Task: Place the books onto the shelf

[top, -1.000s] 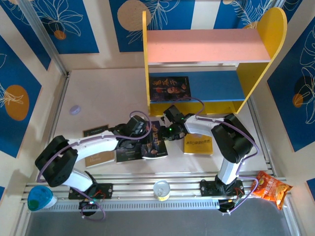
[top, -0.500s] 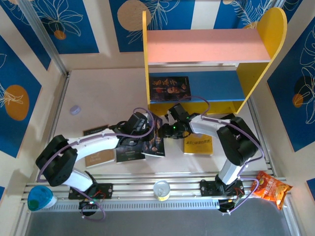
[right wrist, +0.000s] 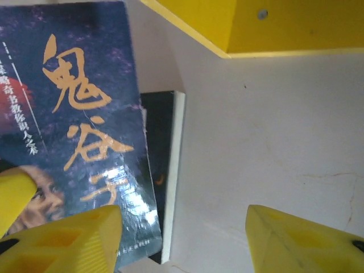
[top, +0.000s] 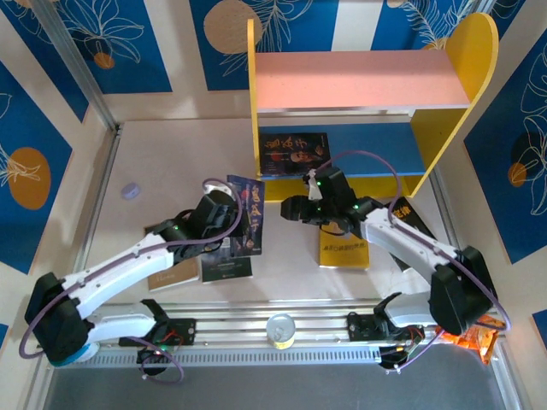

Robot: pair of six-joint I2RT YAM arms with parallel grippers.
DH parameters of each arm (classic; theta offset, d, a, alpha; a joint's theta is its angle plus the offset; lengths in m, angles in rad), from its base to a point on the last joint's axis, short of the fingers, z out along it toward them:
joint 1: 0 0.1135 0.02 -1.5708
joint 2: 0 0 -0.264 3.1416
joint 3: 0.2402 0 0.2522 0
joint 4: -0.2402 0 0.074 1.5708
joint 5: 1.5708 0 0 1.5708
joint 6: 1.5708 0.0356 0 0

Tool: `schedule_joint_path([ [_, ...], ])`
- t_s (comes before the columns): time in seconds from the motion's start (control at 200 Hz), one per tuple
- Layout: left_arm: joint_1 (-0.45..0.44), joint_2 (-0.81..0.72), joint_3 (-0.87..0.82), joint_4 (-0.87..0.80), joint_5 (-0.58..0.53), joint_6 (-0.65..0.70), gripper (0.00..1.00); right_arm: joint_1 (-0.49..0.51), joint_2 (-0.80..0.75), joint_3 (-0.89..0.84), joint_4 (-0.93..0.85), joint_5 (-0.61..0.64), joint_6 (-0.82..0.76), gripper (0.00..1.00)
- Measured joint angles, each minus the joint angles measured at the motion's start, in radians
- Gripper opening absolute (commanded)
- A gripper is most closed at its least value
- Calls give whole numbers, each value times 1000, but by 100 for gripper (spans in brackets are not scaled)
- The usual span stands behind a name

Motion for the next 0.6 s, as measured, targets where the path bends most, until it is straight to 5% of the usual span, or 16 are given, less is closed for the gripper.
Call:
schedule_joint_path([
  [0.215,0,-135,-13,0,-141,-78,0,53,-147,-167,201,49,208,70],
  [0.595,1,-213,-57,222,-346,-100,0,218,-108,-198,515,159,398,86],
])
